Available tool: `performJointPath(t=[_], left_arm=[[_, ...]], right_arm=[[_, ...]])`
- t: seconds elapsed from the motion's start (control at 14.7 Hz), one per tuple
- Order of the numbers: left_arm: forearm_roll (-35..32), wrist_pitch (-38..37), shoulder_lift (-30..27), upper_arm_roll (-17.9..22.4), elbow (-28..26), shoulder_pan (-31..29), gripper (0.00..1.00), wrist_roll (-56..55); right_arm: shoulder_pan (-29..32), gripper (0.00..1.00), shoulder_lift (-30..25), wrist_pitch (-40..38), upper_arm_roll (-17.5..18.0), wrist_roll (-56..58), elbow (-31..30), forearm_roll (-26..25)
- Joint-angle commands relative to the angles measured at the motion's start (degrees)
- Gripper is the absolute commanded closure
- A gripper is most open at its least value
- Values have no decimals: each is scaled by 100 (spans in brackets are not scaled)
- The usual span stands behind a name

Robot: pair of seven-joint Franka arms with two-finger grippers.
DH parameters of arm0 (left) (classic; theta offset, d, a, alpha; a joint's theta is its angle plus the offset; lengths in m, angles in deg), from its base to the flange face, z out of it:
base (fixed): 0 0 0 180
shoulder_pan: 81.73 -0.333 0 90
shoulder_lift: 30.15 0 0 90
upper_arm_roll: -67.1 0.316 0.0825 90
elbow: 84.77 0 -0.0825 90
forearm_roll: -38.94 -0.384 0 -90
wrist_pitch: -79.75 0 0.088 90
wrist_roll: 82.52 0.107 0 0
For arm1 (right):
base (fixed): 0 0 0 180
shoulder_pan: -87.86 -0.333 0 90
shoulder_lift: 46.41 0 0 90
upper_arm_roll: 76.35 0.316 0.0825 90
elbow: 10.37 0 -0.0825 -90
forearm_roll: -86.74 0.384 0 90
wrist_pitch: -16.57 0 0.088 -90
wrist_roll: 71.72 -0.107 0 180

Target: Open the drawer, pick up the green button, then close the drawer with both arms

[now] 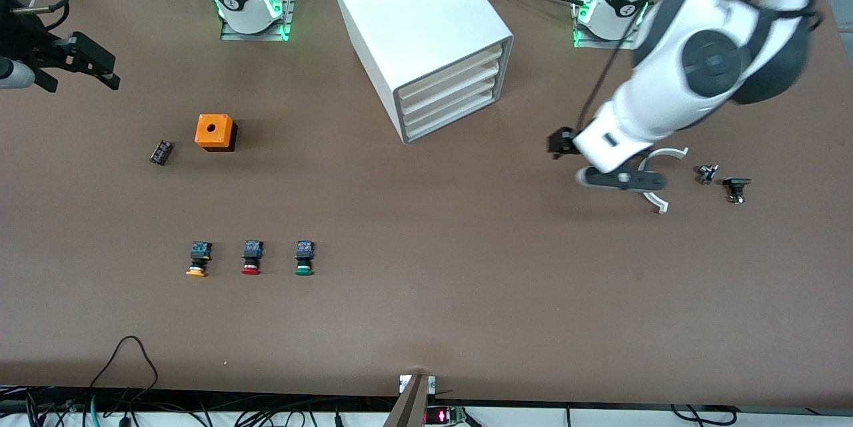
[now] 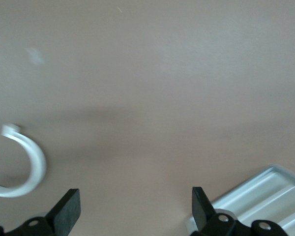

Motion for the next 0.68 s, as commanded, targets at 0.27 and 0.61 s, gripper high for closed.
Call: performJointPath(t=[0.27, 0.61], left_arm=[[-2, -497, -1016, 1778, -249, 579, 0, 1301], [-11, -560, -1307, 2350, -293, 763, 0, 1353]], right_arm=[[48, 0, 18, -168, -8, 84, 89, 60], [74, 0, 71, -204, -52, 14, 97, 217]])
